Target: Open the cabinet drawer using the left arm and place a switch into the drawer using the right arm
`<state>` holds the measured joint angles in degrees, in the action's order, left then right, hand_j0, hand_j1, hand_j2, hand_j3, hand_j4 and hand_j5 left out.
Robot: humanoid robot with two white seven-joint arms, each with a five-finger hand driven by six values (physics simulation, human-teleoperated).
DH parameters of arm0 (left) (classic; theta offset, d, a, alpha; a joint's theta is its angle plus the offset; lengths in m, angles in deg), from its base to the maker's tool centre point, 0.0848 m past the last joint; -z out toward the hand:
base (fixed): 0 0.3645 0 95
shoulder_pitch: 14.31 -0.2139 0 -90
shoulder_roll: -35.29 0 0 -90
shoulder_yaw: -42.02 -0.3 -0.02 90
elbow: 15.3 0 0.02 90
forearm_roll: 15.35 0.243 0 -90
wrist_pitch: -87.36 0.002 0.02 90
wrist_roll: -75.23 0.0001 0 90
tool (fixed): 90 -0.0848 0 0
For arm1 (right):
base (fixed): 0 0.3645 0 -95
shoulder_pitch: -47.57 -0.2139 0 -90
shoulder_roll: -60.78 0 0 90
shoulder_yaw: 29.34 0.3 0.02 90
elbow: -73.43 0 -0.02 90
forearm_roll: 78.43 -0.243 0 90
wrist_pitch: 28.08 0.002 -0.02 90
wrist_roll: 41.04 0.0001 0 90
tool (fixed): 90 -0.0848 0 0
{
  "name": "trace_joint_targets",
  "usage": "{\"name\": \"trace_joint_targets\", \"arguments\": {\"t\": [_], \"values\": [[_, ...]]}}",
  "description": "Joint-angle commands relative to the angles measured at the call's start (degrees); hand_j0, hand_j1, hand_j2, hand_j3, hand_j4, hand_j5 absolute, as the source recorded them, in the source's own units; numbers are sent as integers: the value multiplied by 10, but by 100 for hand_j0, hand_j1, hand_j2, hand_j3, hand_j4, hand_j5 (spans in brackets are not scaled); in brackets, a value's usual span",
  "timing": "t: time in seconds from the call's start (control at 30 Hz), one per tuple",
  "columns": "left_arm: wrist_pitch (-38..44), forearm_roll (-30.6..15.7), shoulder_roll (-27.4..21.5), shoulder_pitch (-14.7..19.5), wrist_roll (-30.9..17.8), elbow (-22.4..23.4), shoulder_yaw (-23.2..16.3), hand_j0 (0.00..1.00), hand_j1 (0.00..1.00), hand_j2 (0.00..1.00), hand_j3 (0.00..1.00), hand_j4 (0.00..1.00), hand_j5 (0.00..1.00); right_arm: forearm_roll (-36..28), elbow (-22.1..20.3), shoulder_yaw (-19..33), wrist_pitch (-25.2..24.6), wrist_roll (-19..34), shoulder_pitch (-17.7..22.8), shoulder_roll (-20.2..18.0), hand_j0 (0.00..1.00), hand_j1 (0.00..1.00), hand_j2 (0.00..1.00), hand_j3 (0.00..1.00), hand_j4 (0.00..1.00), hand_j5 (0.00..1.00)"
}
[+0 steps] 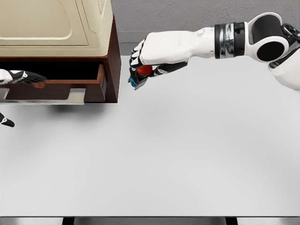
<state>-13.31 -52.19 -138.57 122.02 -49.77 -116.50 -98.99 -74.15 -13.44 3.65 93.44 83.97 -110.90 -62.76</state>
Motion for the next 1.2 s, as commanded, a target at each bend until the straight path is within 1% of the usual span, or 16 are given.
{"name": "trace_joint_targets", "arguments": {"t": [0.0, 0.07, 0.13, 0.23, 0.3, 0.33, 0.53, 0.87, 1.03, 1.17], "values": [[-5, -11, -2, 1, 0, 0, 3, 100, 100, 100, 100, 100, 100, -3, -1, 1, -2, 0, 0, 5, 47, 47, 47, 47, 47, 47], [-5, -12, -3, 7, 0, 0, 3, 100, 100, 100, 100, 100, 100, -3, -1, 0, -9, 0, -4, 11, 47, 47, 47, 47, 47, 47], [-26, -12, -3, 7, 0, 0, 3, 100, 100, 100, 100, 100, 100, -3, -1, 0, -16, 0, -9, 18, 47, 47, 47, 47, 47, 47], [-111, -15, -3, 23, 0, 0, 10, 100, 100, 100, 100, 100, 100, -3, 0, 0, -21, 0, -12, 25, 47, 47, 47, 47, 47, 47], [-217, -16, -1, 25, 0, 0, 27, 100, 100, 100, 100, 100, 100, -3, 0, 0, -27, 0, -17, 28, 47, 47, 47, 47, 47, 47], [-243, -16, -2, 24, 0, 0, 28, 100, 100, 100, 100, 100, 100, -3, 0, 0, -32, 0, -18, 36, 47, 47, 47, 47, 47, 47], [-243, -15, 3, 24, 0, 0, 28, 100, 100, 100, 100, 100, 100, -3, 3, 0, -48, 0, -33, 59, 47, 47, 47, 47, 47, 47], [-243, -12, 3, 16, 0, 0, 28, 100, 100, 100, 100, 100, 100, -3, 8, -1, -73, 0, -43, 90, 47, 47, 47, 47, 47, 47], [-243, -9, 2, 15, 0, 0, 27, 100, 100, 100, 100, 100, 100, -3, 35, -4, -74, 0, -46, 110, 47, 47, 47, 47, 47, 47], [-243, -8, 4, 14, 0, 0, 27, 100, 100, 100, 100, 100, 100, -2, 71, -16, -73, 0, -54, 131, 47, 47, 47, 47, 47, 47]]}}
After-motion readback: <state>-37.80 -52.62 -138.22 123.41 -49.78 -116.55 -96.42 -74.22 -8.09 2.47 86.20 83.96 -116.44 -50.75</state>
